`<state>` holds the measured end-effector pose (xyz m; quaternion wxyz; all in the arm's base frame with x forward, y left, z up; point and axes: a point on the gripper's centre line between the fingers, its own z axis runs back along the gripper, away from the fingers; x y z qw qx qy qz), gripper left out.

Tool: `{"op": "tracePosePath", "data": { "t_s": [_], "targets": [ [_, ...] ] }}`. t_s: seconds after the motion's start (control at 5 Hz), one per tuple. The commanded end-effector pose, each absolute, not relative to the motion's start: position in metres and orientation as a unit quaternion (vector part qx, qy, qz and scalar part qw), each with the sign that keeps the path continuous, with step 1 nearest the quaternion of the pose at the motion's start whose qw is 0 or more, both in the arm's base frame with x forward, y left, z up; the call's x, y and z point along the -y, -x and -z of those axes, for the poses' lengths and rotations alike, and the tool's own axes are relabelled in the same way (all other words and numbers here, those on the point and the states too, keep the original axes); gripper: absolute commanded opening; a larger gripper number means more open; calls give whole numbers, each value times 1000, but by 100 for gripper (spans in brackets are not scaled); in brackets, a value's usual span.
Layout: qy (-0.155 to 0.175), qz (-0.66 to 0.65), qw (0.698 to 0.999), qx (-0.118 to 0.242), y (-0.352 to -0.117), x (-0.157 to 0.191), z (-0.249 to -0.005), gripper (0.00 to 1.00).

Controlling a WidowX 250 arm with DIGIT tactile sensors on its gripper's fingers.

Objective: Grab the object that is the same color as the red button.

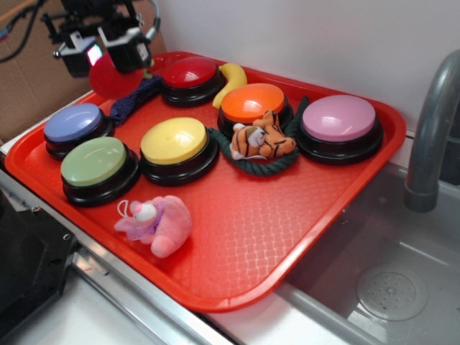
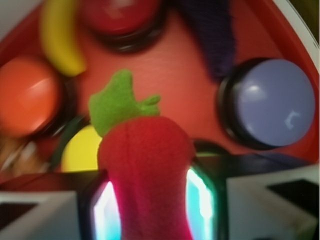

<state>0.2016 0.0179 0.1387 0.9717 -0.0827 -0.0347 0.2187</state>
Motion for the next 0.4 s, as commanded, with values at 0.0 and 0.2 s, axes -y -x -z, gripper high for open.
{"op": "tracePosePath", "data": {
  "t_s": [0.0, 0.2],
  "targets": [
    [115, -85, 989, 41, -166, 24, -160, 0],
    [101, -120, 987, 25, -169, 18, -153, 0]
  ]
}}
